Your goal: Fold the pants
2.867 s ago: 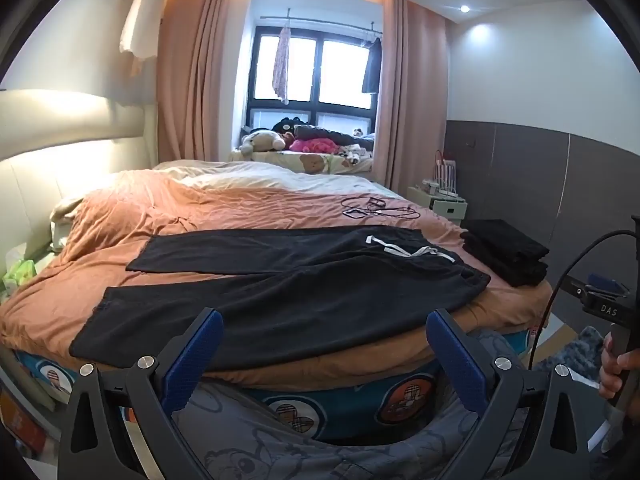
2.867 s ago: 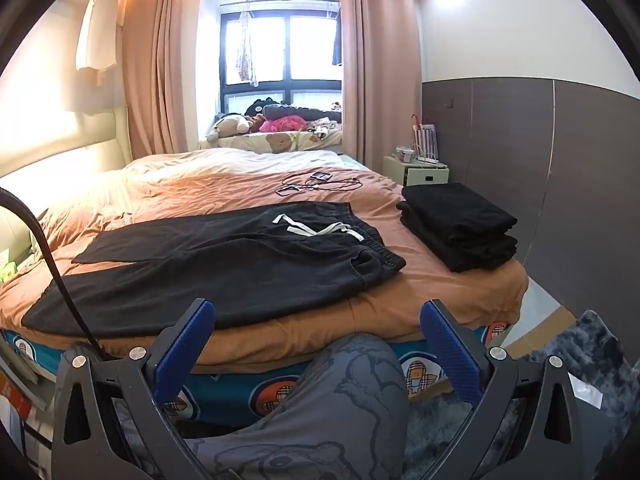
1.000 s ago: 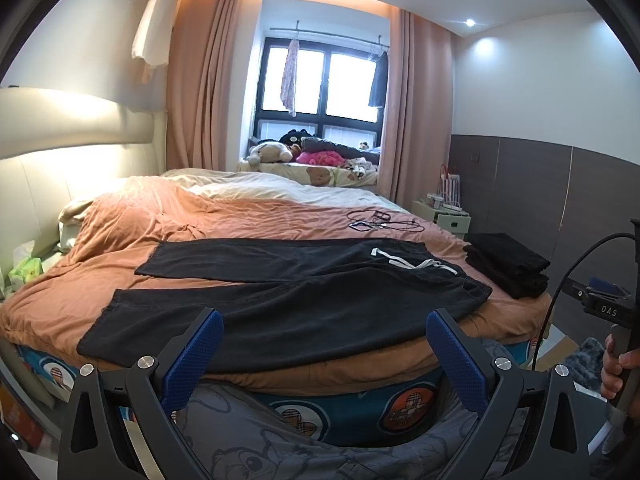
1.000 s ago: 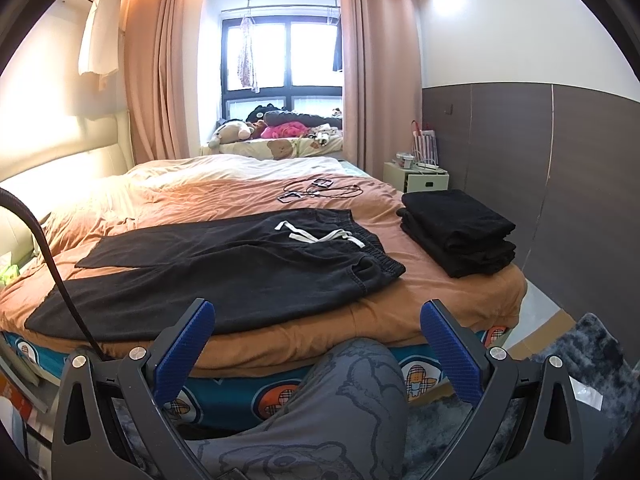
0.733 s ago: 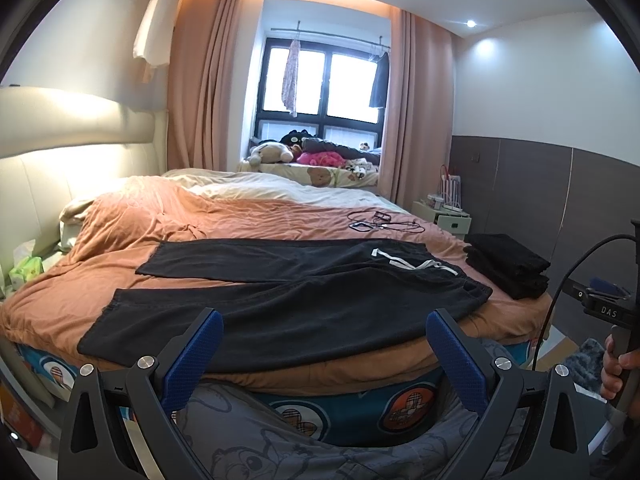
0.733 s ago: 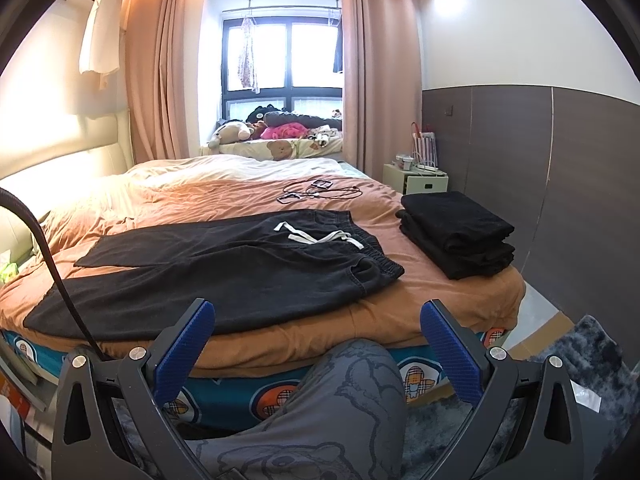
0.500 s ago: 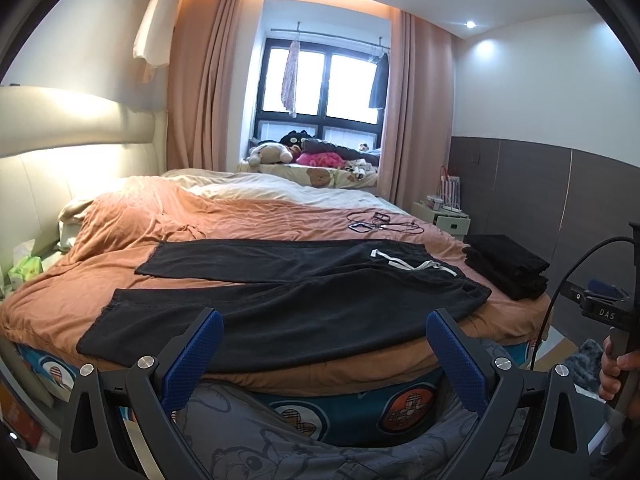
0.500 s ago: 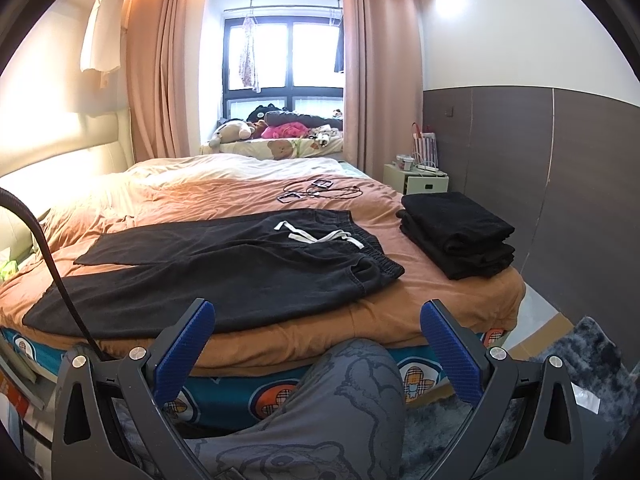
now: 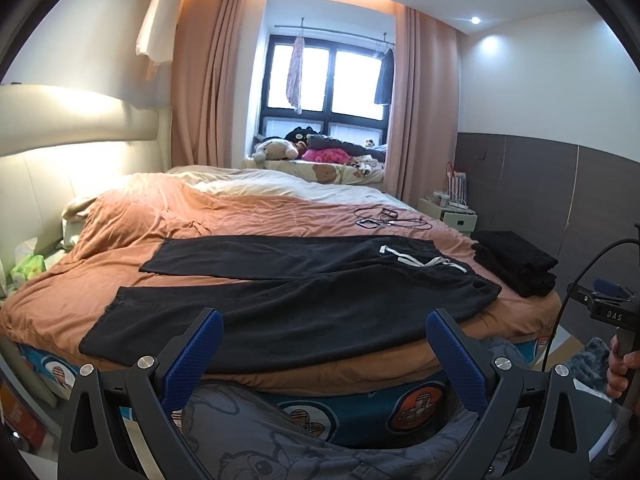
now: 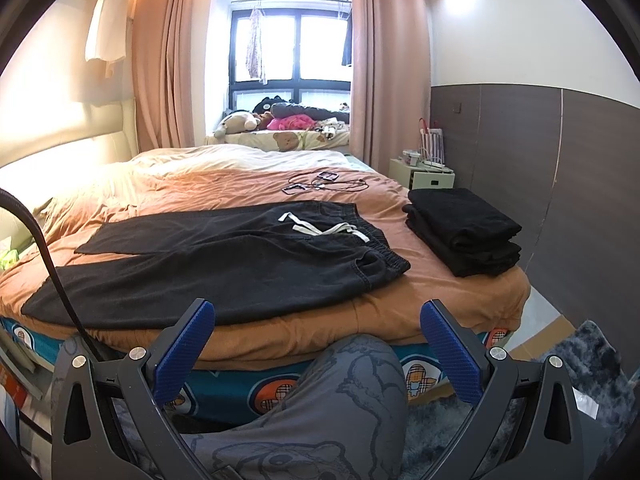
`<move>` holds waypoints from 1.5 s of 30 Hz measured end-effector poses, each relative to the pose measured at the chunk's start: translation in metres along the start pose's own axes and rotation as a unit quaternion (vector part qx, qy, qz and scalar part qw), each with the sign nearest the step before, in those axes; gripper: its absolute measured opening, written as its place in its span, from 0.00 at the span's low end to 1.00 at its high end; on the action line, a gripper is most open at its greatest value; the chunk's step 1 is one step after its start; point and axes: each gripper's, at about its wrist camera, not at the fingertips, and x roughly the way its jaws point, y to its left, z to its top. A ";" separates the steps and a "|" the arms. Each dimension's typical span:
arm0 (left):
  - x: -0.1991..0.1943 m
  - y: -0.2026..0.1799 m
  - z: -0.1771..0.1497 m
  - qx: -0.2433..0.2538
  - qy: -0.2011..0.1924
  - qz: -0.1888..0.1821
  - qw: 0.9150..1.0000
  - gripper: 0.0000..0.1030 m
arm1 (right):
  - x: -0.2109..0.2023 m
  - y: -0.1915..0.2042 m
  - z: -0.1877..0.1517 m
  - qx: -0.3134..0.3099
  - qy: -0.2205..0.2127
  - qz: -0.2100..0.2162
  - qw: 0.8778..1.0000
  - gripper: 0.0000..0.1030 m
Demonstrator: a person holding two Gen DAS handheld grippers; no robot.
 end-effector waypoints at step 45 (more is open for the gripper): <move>0.112 0.200 -0.057 -0.132 0.084 0.215 0.964 0.97 | 0.174 -0.026 0.041 0.048 0.105 0.013 0.993 1.00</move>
